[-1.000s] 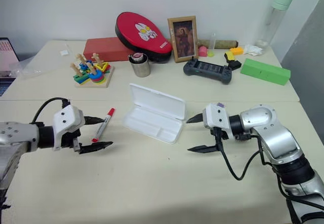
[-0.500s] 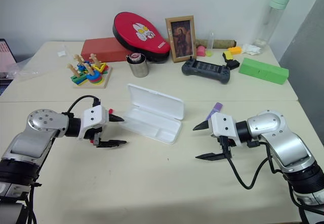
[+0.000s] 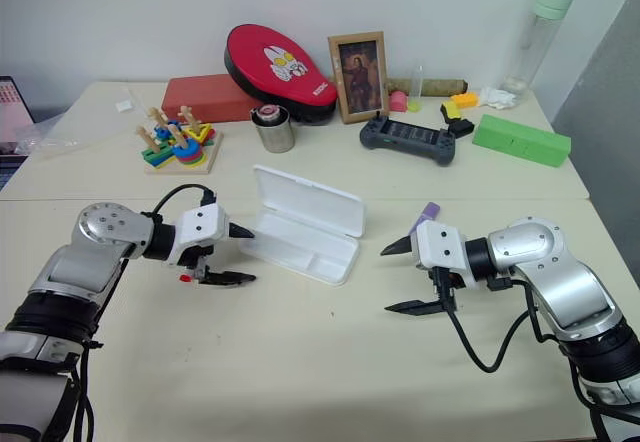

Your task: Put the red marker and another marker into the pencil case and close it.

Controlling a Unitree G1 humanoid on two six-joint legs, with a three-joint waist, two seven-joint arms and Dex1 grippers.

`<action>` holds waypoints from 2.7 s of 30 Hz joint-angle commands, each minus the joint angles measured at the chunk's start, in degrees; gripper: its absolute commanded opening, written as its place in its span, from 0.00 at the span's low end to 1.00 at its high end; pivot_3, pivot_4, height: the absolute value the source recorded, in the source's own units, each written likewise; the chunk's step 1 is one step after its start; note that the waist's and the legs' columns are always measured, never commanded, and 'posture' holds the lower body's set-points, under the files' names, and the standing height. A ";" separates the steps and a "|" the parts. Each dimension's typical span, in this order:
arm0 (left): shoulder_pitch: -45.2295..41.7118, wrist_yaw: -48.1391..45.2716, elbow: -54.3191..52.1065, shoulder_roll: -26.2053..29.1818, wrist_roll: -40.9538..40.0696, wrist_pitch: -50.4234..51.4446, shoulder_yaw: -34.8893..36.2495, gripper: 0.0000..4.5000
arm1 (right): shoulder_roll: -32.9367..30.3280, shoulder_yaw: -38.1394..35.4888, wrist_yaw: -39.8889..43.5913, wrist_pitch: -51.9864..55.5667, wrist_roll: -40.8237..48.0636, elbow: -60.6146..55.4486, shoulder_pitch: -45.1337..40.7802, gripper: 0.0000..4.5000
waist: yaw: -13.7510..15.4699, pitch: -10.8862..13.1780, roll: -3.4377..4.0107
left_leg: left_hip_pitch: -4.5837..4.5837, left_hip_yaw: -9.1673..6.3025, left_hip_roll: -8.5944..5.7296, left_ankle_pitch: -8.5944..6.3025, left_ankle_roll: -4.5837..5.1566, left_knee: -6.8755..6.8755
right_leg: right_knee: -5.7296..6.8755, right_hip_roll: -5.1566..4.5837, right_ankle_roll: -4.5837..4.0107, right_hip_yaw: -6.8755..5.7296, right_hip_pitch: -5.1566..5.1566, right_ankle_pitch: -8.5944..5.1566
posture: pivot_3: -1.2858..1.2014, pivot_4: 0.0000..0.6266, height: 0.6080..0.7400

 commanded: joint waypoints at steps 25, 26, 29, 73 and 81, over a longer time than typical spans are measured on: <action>-1.20 -4.13 -4.37 0.92 1.49 2.37 -0.99 0.01 | -0.25 -1.45 -0.80 -0.70 1.25 -0.92 -1.93 1.00 | 0.02 0.00 0.00 | -0.01 -0.01 0.00 0.00 0.00 0.03 | 0.01 0.00 0.00 0.00 0.01 0.00 | 0.52 0.24 1.00; -1.06 -4.23 -4.72 0.91 1.36 2.00 -0.93 0.01 | -0.31 -1.51 -0.77 -0.67 1.31 -0.99 -1.91 1.00 | 0.03 0.00 0.00 | 0.00 -0.01 0.00 0.00 0.00 0.03 | 0.01 0.00 0.00 0.00 0.01 0.00 | 0.52 0.24 1.00; -0.68 -3.86 -6.12 0.68 1.18 0.87 -0.76 0.01 | -0.39 -1.57 -0.72 -0.65 1.37 -1.04 -1.91 1.00 | 0.06 0.00 0.00 | -0.01 -0.01 0.00 0.00 0.00 0.03 | 0.00 0.00 0.00 -0.01 0.01 0.00 | 0.52 0.24 1.00; 26.93 1.10 -42.96 6.20 -9.64 12.09 3.95 0.01 | -2.70 -1.98 -0.21 -0.11 2.05 -1.56 -1.65 1.00 | 0.14 0.00 0.00 | 0.00 -0.01 0.01 0.00 0.01 0.04 | 0.00 0.00 0.00 0.01 0.03 0.00 | 0.52 0.24 1.00; 26.90 2.59 -42.20 5.28 -9.41 11.21 3.99 0.26 | -2.81 -2.00 -0.15 -0.07 1.95 -1.34 -2.13 1.00 | 0.14 0.00 0.00 | 0.00 0.00 0.01 0.00 0.01 0.04 | 0.00 0.00 0.00 0.01 0.03 0.00 | 0.52 0.24 1.00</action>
